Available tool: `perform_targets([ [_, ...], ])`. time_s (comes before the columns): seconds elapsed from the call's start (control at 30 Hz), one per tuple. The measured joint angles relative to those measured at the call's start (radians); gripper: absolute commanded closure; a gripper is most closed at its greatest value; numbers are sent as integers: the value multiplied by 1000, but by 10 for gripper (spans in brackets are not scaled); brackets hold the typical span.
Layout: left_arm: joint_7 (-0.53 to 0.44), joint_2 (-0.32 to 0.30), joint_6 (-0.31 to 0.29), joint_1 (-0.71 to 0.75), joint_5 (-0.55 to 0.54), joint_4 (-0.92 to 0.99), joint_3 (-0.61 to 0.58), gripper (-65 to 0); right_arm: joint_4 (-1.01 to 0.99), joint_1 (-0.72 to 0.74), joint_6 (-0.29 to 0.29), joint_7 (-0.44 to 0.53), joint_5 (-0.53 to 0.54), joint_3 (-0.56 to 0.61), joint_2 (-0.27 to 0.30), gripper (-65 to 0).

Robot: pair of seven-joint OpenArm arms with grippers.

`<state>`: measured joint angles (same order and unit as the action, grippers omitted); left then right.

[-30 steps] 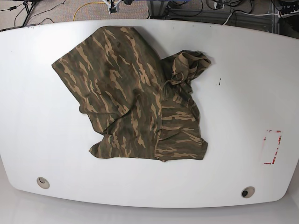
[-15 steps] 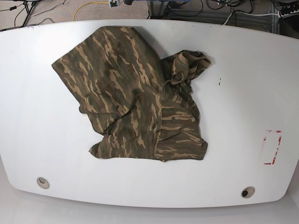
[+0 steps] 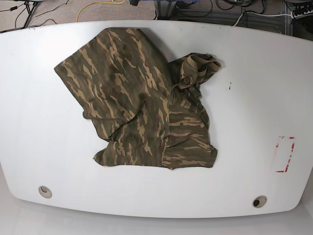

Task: Layout the t-shirt on the table in an organized manner, then fold the t-shirt properly

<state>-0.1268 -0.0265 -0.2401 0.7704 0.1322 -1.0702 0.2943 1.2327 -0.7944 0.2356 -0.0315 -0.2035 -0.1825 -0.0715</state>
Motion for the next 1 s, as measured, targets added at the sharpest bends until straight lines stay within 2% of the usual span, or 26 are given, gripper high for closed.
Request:
perform_targets([
  [0.17, 1, 1, -47, 68, -47, -97, 0, -232, 121, -81, 0, 1, 0, 1, -1, -8],
  [0.47, -1, -22, -39, 204, -136, -301, 6, -232, 328, -229, 0, 2, 1, 1, -1, -8],
  [0.73, 3, -18, -46, 331, -146, -512, 8, -232, 486, -344, 0, 1, 0, 5, -31, -8],
  [1.0, 6, -16, -37, 397, -149, -670, 93, -232, 639, -433, 2, -6, 0, 5, -34, -8],
])
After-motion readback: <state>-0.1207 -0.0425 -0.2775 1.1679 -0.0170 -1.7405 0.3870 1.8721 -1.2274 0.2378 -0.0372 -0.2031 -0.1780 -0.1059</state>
